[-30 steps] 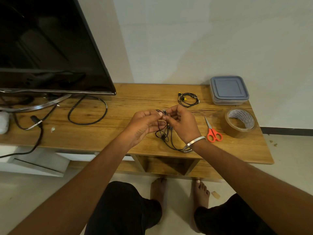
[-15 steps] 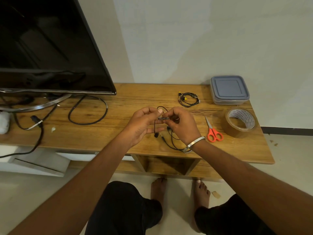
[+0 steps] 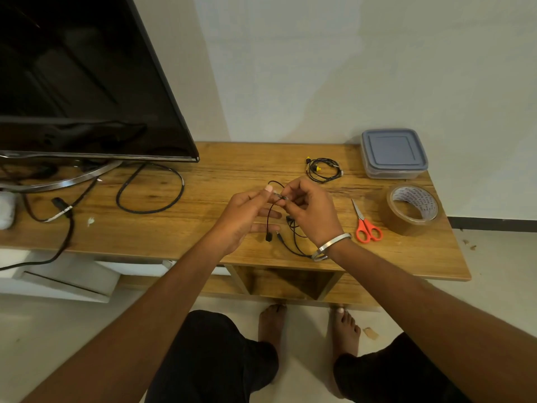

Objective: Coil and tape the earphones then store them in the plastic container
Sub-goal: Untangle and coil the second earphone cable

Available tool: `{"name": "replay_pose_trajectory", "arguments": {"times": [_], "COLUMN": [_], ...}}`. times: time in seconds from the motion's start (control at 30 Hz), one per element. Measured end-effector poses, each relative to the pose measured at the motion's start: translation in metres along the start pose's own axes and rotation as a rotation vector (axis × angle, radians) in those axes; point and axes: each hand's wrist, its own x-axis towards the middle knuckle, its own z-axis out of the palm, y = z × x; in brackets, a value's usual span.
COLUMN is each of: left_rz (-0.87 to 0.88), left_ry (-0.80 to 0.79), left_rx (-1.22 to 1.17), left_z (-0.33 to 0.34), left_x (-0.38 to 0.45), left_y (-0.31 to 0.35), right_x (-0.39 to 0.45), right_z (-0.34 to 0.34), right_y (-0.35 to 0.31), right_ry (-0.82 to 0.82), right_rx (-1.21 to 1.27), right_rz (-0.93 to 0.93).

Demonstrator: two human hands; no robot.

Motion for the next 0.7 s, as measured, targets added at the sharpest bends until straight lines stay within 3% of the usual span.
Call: {"name": "replay_pose_trajectory", "arguments": {"times": [0.53,0.7], "left_rz": [0.126,0.111], "left_ry": [0.003,0.087], "left_rx": [-0.008,-0.016], "left_z": [-0.0024,-0.005], "left_x": [-0.0027,0.0003], "left_y": [0.0022,0.0027], "right_x": [-0.005,-0.0069], "right_z": [-0.0015,0.0003], "right_y": [-0.0011,0.0066], "right_ry": [-0.125,-0.132], "right_rx": [0.118,0.238], "right_rz": [0.017,0.083]}}
